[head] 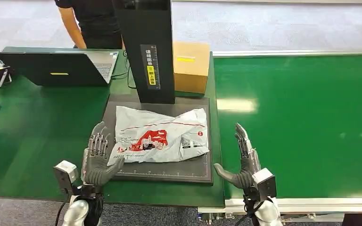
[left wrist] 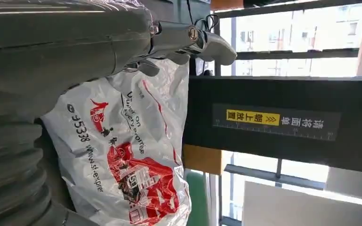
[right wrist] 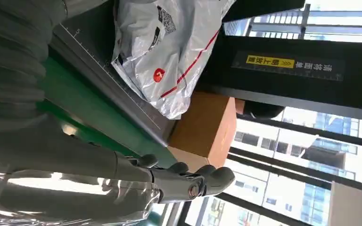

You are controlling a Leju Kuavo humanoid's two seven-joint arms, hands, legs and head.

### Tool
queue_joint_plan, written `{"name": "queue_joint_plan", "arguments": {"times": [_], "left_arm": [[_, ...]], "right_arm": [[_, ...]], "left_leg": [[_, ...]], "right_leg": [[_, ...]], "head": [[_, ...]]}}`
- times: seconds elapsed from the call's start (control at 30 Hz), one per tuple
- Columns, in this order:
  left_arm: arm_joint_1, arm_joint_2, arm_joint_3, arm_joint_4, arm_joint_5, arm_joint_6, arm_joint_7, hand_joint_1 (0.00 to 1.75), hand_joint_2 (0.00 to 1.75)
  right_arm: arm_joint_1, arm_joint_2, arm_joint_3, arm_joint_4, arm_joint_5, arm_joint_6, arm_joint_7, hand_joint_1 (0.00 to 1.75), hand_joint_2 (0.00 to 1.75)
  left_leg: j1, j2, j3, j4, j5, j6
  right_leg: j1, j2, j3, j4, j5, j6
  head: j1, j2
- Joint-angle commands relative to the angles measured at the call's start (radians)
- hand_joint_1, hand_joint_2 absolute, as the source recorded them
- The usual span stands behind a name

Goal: Moved the parcel from conveyor to table for the left to box.

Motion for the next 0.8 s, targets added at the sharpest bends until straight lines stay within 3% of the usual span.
{"name": "queue_joint_plan", "arguments": {"times": [0.03,0.8], "left_arm": [[-0.028,0.03,-0.01,0.056,-0.002,0.002,0.007,0.0,1.75],[-0.023,0.036,-0.017,0.057,0.006,0.005,-0.003,0.0,1.75]], "right_arm": [[0.003,0.003,-0.047,0.013,0.008,-0.012,-0.04,0.0,1.75],[0.022,0.005,-0.099,-0.044,-0.002,0.02,-0.071,0.0,1.75]], "left_leg": [[0.0,-0.001,0.002,-0.002,0.0,0.0],[0.0,-0.001,0.003,-0.003,0.001,0.001]], "right_leg": [[0.0,-0.001,0.003,-0.002,0.0,-0.001],[0.0,-0.001,0.003,-0.003,0.0,-0.001]], "head": [[0.0,0.0],[0.0,0.0]]}}
